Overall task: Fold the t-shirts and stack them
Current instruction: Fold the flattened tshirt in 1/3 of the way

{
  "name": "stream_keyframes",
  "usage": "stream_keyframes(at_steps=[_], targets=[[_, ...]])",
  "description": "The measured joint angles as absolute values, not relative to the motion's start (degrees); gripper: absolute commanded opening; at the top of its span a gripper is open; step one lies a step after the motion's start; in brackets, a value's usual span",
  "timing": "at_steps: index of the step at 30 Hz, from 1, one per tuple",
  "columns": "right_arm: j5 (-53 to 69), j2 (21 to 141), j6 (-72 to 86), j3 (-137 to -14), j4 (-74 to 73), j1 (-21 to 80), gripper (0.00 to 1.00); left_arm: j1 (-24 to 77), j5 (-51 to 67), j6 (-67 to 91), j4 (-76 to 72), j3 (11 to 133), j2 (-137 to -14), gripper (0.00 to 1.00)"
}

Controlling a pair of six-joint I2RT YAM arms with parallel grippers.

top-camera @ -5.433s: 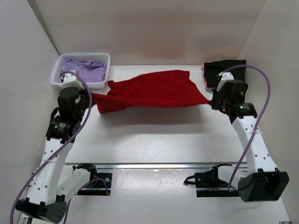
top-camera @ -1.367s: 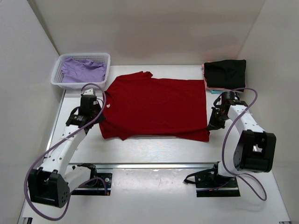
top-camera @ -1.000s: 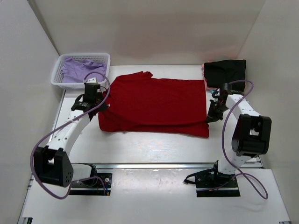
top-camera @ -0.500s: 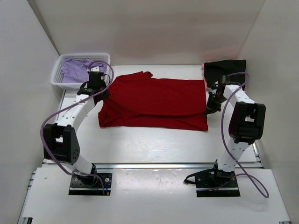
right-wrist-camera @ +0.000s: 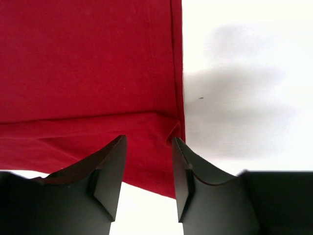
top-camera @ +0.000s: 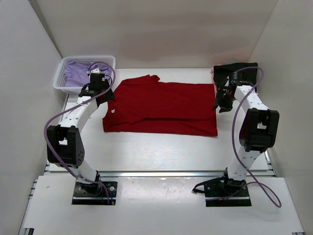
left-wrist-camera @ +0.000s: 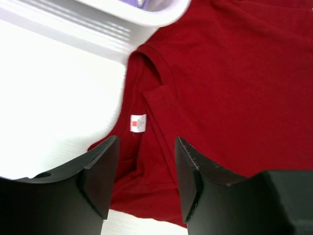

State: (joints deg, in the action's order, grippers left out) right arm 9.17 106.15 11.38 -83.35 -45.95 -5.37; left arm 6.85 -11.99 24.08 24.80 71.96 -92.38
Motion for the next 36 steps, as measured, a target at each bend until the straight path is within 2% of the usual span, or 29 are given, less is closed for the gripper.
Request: stream_keyframes(at_steps=[6,15,30,33,36], targets=[[10.26,101.34,11.38,-77.97,-43.35,-6.17,0.38,6.37,-12.16,24.73,25.10,67.46,-89.01,0.56],[11.57,100.92,11.35,-69.76,-40.71,-5.37,0.39,6.55,-12.21,25.56,27.31,59.18,-82.81,0.51],[11.20,101.10,10.90,-67.99,-37.93,-5.15,0.37,6.26,-12.19,25.56,28.01,56.95,-80.03,0.50],[11.00,101.41,10.68,-67.77,-37.85,-4.99,0.35,6.22,-12.19,25.56,28.08,56.82,-80.03,0.50],[11.00,101.84,10.46,-67.77,-37.67,-4.99,0.24,6.11,-12.19,25.58,28.03,56.69,-80.03,0.50]])
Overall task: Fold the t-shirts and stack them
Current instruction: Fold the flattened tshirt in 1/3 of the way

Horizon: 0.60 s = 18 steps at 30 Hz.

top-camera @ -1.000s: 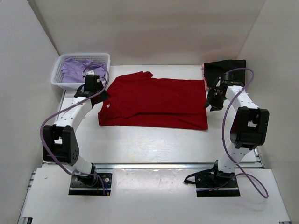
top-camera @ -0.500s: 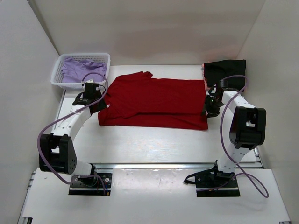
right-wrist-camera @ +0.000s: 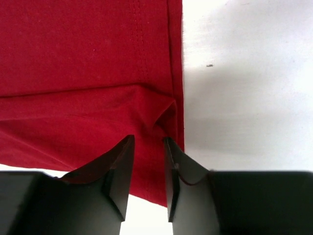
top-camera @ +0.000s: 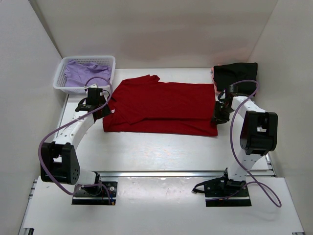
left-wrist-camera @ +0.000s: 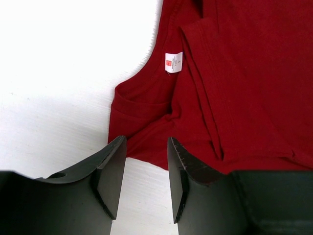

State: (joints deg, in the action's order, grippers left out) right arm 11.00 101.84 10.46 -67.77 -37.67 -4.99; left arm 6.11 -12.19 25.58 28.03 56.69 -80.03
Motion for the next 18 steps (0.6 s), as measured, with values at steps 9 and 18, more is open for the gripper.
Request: stream_keyframes(at_steps=[9,18], targets=[[12.08,102.15,10.39,-67.77,-37.69,-5.37,0.00,6.11,-12.19,25.58,28.01,56.62,-80.01,0.49],[14.98,102.13,11.55,-69.08,-37.82,-9.28,0.00,6.11,-12.19,25.76,28.01,56.60,-80.03,0.48]])
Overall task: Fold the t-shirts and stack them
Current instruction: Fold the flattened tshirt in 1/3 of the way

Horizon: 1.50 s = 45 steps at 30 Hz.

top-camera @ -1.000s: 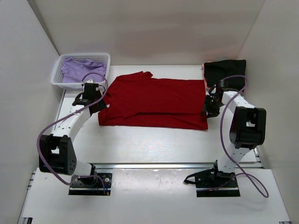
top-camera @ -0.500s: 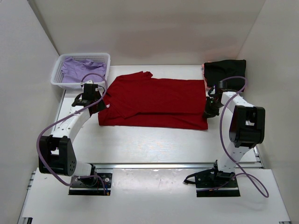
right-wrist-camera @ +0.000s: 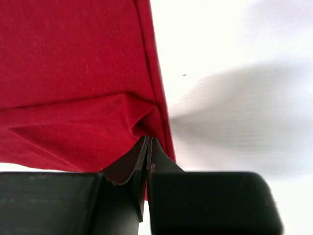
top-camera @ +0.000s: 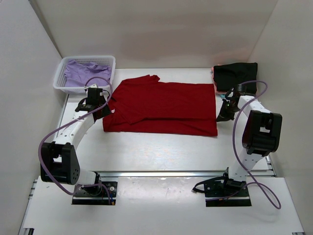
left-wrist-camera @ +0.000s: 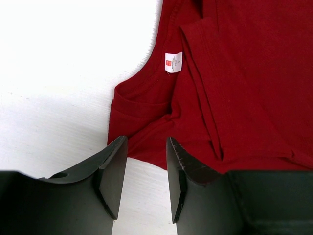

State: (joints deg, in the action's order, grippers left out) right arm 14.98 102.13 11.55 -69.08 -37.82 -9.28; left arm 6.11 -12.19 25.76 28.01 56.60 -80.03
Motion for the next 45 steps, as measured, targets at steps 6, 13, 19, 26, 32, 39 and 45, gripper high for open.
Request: stream_keyframes(at_steps=[6,13,19,26,32,39,45], targets=[[15.38,102.13,11.86,-69.36,-37.58,-9.78,0.24,6.11,-12.16,25.80,28.01,56.60,-80.03,0.49],[15.97,102.13,11.81,-68.82,-36.67,-9.02,0.28,6.11,-12.16,25.96,28.01,56.60,-80.03,0.49],[15.94,102.15,11.81,-67.51,-36.36,-7.97,0.16,6.11,-12.19,25.98,28.01,56.60,-80.03,0.49],[16.56,102.17,11.35,-67.40,-36.38,-8.03,0.00,6.07,-12.19,25.98,28.01,56.60,-80.03,0.49],[17.74,102.17,11.42,-69.67,-37.28,-9.54,0.03,6.07,-12.16,26.00,28.01,56.60,-80.03,0.47],[17.69,102.17,11.38,-70.46,-36.73,-9.78,0.29,6.11,-12.16,26.02,28.05,56.60,-80.16,0.47],[17.93,102.32,11.33,-68.79,-36.73,-9.37,0.30,6.11,-12.19,26.04,28.16,56.60,-80.20,0.47]])
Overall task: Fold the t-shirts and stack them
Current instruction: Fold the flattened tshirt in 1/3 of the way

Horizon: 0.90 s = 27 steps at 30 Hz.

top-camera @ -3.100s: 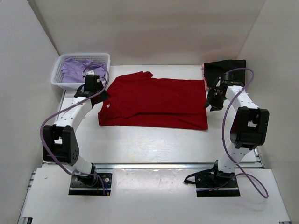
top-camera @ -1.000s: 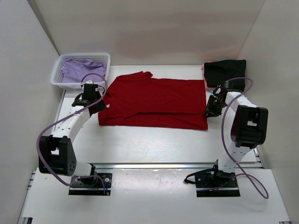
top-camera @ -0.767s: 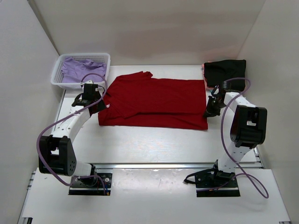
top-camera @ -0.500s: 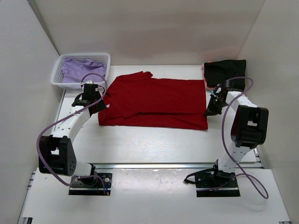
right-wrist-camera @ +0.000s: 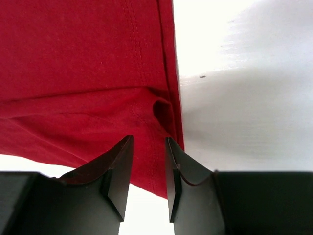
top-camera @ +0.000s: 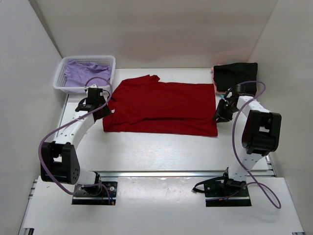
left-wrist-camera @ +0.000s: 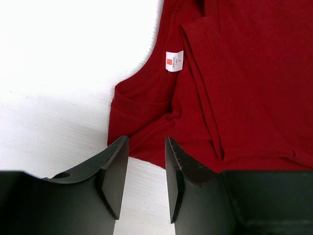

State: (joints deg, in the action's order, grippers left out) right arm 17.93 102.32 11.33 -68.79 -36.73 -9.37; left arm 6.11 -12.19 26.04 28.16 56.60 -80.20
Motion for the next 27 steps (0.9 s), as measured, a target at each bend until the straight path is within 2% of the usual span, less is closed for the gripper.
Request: stream_keyframes(at_steps=[8,10,13,27], targets=[[17.30,104.88,10.50,-68.60,-35.68,-8.64,0.32,6.11,-12.19,26.06,28.29,56.60,-80.23,0.47],[17.04,105.62,10.28,-68.60,-35.48,-8.54,0.22,6.11,-12.19,26.11,28.32,56.62,-80.23,0.47],[16.51,106.39,9.89,-68.88,-35.55,-8.29,0.00,6.11,-12.19,26.09,28.47,56.60,-80.23,0.47],[16.97,106.45,10.09,-72.14,-36.58,-9.39,0.00,6.11,-12.21,26.48,28.82,56.60,-80.23,0.46]])
